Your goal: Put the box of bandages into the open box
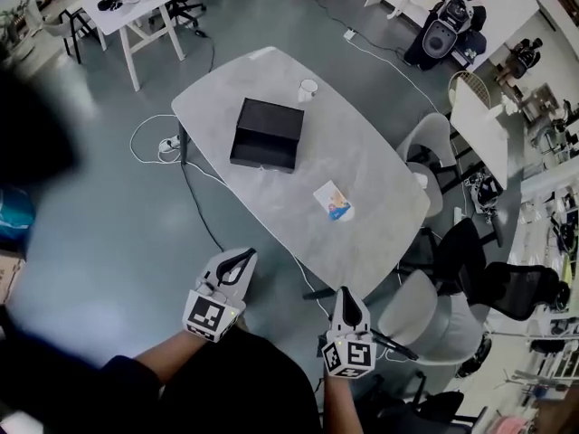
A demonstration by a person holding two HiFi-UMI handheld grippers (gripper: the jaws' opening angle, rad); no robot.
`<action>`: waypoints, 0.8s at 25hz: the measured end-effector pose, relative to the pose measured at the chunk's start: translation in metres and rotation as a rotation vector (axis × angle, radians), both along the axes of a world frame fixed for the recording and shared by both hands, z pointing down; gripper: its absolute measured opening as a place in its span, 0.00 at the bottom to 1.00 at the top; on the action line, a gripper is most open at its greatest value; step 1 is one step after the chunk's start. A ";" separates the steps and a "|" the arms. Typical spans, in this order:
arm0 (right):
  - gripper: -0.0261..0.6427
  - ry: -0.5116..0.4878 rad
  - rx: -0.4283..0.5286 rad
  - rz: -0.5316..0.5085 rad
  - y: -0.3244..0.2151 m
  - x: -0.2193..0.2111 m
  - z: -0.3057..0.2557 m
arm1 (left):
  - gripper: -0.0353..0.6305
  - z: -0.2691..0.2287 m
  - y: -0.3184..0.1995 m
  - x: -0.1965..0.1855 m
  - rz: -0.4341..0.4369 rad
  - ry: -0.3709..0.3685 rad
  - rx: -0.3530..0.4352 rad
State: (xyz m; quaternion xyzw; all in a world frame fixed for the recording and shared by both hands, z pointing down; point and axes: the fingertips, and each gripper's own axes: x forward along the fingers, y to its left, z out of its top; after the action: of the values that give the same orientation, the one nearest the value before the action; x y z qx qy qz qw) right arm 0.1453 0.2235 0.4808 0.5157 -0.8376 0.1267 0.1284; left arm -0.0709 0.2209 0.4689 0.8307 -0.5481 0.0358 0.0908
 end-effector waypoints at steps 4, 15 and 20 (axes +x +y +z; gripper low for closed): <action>0.06 0.039 0.008 0.013 -0.053 -0.025 -0.006 | 0.08 0.000 -0.040 -0.033 0.000 0.010 -0.020; 0.06 0.068 -0.066 0.047 -0.110 -0.040 0.025 | 0.08 0.005 -0.109 -0.044 0.046 0.031 -0.036; 0.06 0.063 -0.086 0.071 -0.146 -0.021 0.040 | 0.08 0.022 -0.139 -0.023 0.091 0.027 -0.090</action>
State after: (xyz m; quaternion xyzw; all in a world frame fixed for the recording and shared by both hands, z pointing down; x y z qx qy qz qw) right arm 0.1245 0.0776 0.5210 0.5427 -0.8082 0.1508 0.1719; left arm -0.0941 0.0823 0.4913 0.8503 -0.5062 0.0535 0.1339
